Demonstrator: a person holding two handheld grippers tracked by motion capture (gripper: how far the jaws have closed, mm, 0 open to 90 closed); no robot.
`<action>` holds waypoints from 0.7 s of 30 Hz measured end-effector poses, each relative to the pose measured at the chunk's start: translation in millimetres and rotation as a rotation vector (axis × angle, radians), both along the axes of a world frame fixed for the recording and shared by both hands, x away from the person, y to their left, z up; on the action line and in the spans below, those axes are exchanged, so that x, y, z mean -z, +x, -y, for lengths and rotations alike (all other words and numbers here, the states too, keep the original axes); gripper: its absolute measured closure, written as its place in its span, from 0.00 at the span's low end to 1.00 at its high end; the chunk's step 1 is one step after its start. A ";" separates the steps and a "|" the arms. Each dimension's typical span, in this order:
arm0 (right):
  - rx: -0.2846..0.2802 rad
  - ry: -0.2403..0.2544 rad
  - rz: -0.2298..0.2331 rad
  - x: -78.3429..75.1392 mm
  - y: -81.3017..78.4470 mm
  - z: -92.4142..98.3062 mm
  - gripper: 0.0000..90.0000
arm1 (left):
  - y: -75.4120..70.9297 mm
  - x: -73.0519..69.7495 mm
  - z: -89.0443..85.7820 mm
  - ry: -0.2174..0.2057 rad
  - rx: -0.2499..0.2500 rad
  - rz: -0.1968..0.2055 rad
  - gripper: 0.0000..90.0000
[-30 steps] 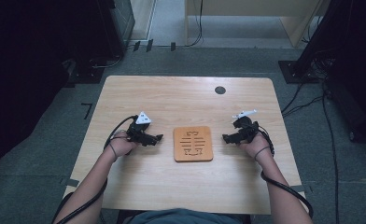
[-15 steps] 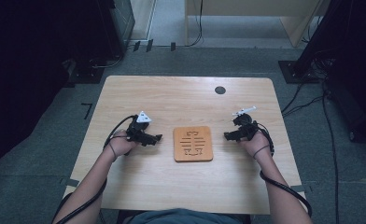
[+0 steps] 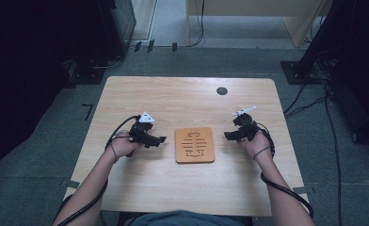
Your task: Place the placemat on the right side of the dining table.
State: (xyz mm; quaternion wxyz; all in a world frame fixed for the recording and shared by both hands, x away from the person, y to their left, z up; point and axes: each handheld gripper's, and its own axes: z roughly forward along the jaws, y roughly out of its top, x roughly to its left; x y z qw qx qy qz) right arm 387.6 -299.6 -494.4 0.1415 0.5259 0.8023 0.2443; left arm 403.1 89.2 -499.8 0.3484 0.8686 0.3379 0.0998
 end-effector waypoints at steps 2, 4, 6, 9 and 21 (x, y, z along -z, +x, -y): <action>-0.006 -0.001 0.003 0.0 -0.3 -2.2 0.21 | -1.1 0.2 1.0 0.008 0.009 -0.003 0.14; -0.015 -0.004 0.006 0.1 -0.5 -5.0 0.22 | -1.8 0.4 2.3 0.008 0.012 -0.004 0.14; -0.020 -0.001 0.004 0.0 -0.7 -7.2 0.23 | -2.0 0.4 3.2 0.009 0.017 -0.005 0.14; -0.022 0.009 0.003 -0.2 -0.7 -10.0 0.23 | -1.7 0.5 4.4 0.008 0.021 -0.002 0.14; -0.034 0.026 0.008 -0.6 -1.2 -17.8 0.25 | -3.8 -0.7 6.4 -0.002 0.030 -0.002 0.14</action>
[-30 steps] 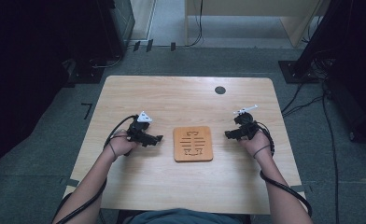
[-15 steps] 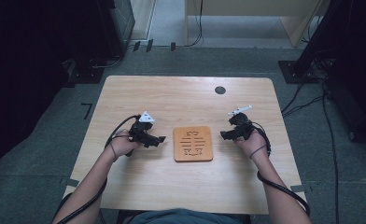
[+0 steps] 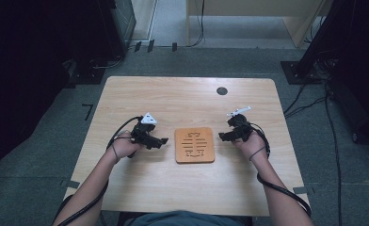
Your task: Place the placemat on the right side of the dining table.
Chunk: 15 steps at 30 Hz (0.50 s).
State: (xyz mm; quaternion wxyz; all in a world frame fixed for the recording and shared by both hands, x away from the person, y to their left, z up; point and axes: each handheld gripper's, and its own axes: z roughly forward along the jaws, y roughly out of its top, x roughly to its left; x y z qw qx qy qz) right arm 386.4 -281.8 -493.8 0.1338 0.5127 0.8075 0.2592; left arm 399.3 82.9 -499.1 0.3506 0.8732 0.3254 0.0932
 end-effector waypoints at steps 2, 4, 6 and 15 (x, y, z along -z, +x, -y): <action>-0.010 0.003 0.008 -0.2 -0.1 -1.0 0.25 | -0.6 -0.2 0.5 0.000 0.003 0.000 0.14; -0.020 0.004 0.006 -0.1 -0.4 -2.4 0.25 | -1.0 0.0 0.9 -0.002 0.005 0.000 0.14; -0.025 0.007 0.002 -0.1 -0.8 -4.5 0.25 | -1.4 0.0 1.1 0.000 0.007 -0.001 0.14; -0.053 0.015 -0.003 -1.5 -0.9 -13.9 0.25 | -3.0 -1.3 -0.2 -0.005 0.002 -0.002 0.14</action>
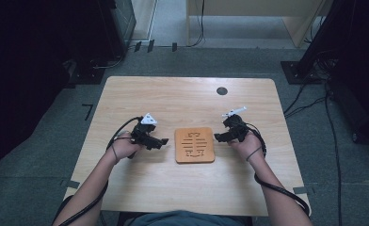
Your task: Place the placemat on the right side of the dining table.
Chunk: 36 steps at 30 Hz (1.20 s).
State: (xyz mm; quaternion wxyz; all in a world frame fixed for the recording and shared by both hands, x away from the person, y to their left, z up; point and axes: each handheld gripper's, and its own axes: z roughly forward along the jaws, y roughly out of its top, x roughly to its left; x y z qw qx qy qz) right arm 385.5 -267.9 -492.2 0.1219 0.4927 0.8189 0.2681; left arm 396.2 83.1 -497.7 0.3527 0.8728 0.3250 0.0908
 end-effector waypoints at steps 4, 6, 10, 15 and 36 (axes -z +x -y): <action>-0.010 -0.004 -0.006 0.9 0.0 -3.0 0.25 | -0.8 0.3 -0.3 0.003 0.000 0.000 0.14; -0.018 -0.007 -0.007 1.5 0.4 -4.0 0.25 | -1.0 0.4 -0.7 0.006 0.003 -0.001 0.14; -0.023 -0.011 -0.011 1.4 1.0 -5.6 0.25 | -1.5 0.7 -1.6 0.007 -0.001 -0.003 0.14; -0.034 -0.013 -0.013 1.2 1.0 -8.2 0.25 | -2.2 1.1 -2.2 0.007 -0.004 -0.004 0.14; -0.058 -0.022 -0.014 1.0 2.1 -16.0 0.25 | -4.8 0.9 -5.0 0.012 -0.007 -0.004 0.14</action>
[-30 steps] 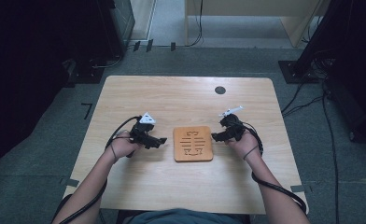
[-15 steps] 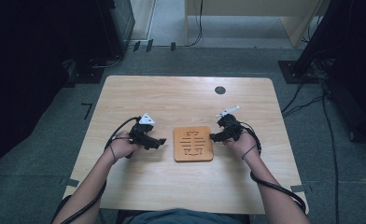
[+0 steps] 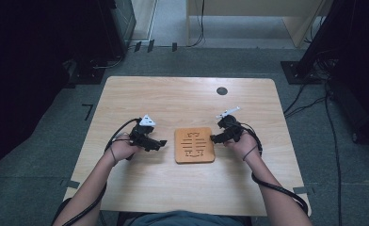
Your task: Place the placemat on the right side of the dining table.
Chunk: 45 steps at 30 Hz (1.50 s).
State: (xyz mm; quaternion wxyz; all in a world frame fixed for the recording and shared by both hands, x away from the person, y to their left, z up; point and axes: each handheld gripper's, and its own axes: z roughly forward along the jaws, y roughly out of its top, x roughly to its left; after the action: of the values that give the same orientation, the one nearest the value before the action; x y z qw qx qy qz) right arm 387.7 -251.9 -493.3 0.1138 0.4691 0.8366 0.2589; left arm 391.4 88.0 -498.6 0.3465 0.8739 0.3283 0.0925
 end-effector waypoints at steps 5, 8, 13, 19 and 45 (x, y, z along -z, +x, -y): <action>-0.007 0.002 -0.001 -0.1 0.1 -3.0 0.25 | -0.7 0.5 -0.7 0.002 -0.003 -0.002 0.14; -0.010 0.002 -0.004 -0.2 0.1 -4.7 0.25 | -1.3 0.4 -0.8 0.001 -0.003 -0.002 0.14; -0.018 0.004 -0.002 0.1 0.4 -7.4 0.25 | -2.8 -0.2 -1.3 -0.012 0.017 0.013 0.15; -0.025 0.004 -0.002 0.1 0.6 -11.5 0.25 | -4.8 -1.2 -1.0 -0.018 0.031 0.019 0.15; -0.053 0.009 0.009 -0.2 3.0 -28.8 0.24 | -14.3 -2.8 6.2 -0.060 0.080 -0.015 0.20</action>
State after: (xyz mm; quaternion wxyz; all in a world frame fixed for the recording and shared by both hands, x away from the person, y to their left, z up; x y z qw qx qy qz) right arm 390.7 -223.1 -493.1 0.1086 0.4462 0.8471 0.2674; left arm 377.2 81.8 -495.8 0.3735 0.8762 0.2982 0.0622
